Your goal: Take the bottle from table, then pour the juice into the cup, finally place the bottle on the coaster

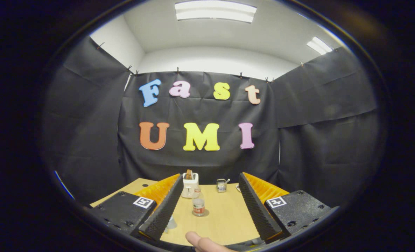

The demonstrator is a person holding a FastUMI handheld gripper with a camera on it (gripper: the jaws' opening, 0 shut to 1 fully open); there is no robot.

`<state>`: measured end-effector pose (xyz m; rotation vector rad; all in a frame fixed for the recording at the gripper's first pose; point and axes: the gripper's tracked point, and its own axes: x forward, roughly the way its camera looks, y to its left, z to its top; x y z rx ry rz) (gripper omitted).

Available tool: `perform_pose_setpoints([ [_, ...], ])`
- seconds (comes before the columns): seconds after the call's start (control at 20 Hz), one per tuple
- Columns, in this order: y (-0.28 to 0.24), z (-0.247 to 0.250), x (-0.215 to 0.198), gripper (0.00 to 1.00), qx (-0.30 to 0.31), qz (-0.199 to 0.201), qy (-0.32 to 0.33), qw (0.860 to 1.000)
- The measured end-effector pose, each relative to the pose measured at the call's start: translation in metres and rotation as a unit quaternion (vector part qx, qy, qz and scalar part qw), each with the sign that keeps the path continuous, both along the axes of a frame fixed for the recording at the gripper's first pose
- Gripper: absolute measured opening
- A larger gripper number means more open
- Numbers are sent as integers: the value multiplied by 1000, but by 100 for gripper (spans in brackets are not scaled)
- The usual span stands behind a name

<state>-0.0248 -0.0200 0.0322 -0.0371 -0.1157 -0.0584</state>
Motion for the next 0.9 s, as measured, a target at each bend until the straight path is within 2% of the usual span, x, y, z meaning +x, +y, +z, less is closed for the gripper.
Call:
perform_pose_setpoints([
  [0.9,0,-13,5,100,-12,-5,19,1000],
])
